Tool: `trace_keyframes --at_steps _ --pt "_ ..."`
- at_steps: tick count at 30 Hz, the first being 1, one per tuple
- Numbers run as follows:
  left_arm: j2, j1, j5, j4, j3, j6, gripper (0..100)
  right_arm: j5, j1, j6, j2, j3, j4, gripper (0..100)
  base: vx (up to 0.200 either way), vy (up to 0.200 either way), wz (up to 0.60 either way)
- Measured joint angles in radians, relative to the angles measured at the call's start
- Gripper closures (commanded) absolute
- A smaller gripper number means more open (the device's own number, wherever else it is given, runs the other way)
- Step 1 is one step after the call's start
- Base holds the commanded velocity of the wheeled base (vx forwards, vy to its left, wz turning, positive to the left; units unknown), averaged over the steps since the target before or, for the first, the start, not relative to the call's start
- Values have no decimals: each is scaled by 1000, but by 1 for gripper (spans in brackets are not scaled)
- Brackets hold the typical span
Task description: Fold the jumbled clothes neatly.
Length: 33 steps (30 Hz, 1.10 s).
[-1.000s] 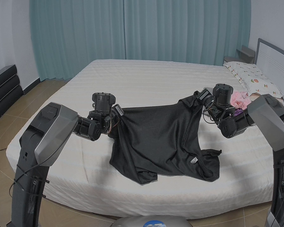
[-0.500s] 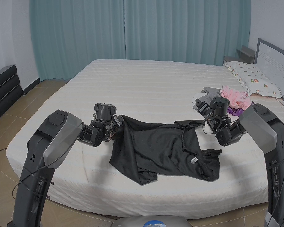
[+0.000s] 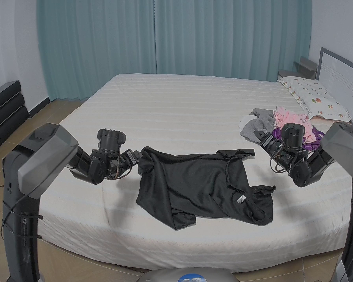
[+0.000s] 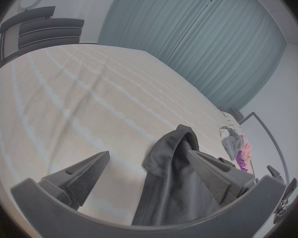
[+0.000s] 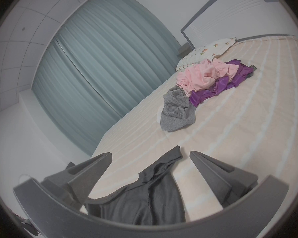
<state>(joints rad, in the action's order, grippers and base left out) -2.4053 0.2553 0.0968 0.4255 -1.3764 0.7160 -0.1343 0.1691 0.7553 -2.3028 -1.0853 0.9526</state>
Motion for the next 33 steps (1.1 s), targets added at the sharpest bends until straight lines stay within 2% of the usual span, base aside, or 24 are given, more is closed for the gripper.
trace_keyframes --at_steps 8,16,22,33 --pt "171 -19 -43 107 235 4 0 108 -5 31 184 275 39 0 0 0 0" --pt "266 -24 -62 155 377 109 0 140 30 39 281 497 191 0 0 0 0" --pt "302 -18 -88 165 455 134 0 144 53 41 299 576 241 0 200 0 0" --pt "330 -8 -90 173 521 150 0 144 69 40 297 600 244 0 0 0 0"
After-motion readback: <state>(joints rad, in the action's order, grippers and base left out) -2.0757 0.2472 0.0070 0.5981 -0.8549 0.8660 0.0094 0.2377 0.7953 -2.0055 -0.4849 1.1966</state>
